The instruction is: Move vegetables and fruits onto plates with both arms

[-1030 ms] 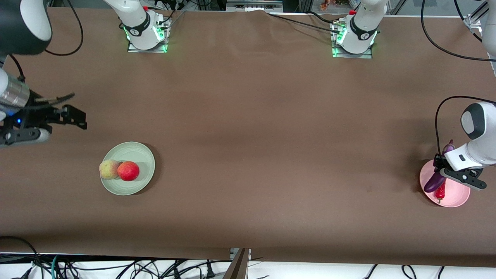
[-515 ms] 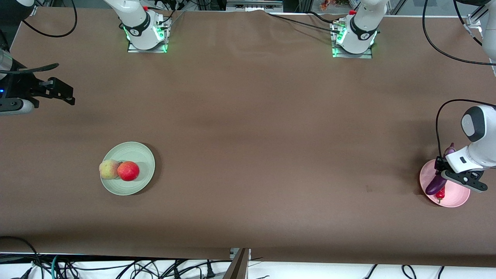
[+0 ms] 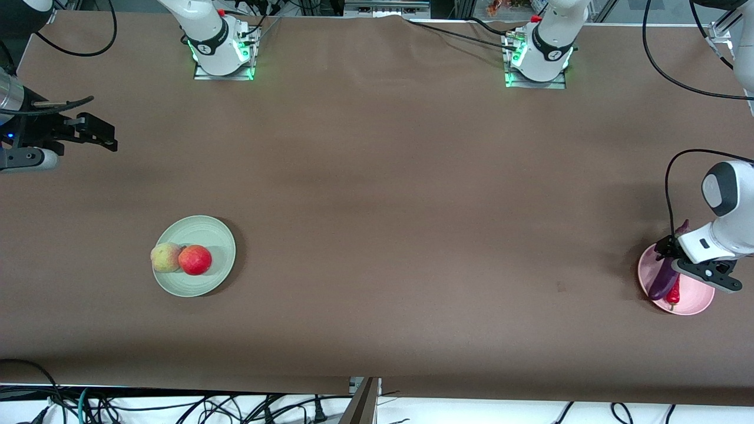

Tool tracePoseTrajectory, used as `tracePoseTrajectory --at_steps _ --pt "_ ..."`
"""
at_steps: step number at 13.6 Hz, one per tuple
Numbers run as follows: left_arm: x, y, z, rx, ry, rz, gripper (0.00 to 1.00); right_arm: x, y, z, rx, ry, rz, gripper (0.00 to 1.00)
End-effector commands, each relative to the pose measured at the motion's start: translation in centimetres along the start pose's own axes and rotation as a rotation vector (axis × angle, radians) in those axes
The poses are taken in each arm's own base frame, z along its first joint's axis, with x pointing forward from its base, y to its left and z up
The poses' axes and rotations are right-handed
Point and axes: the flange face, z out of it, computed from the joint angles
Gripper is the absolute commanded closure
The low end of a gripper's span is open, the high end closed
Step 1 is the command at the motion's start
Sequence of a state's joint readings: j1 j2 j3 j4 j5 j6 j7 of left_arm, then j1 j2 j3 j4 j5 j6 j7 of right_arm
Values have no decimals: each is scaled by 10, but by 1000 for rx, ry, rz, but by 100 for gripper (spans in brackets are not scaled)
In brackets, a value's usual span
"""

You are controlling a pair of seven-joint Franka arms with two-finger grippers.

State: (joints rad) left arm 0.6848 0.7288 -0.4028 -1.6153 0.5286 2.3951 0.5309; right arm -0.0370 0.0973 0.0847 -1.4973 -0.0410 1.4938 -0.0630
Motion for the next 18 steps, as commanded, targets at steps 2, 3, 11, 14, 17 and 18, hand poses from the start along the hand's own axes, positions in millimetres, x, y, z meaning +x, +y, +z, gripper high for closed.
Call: tracePoseTrajectory --at_steps 2,3,11,14,17,18 --pt "14 4 -47 -5 -42 23 0 -2 5 2 4 -4 -8 0" --pt "26 17 -72 -30 -54 22 0 -2 6 1 5 -2 -5 0" --pt "95 98 -232 -142 -222 -96 0 3 7 -4 4 12 -6 0" --pt "113 130 -290 -165 -226 -113 0 3 7 -4 4 13 -6 0" --pt "113 153 -337 -118 -204 -130 0 3 8 -4 4 13 -3 0" --pt "109 157 -349 -141 -191 -197 0 3 9 -4 4 13 -3 0"
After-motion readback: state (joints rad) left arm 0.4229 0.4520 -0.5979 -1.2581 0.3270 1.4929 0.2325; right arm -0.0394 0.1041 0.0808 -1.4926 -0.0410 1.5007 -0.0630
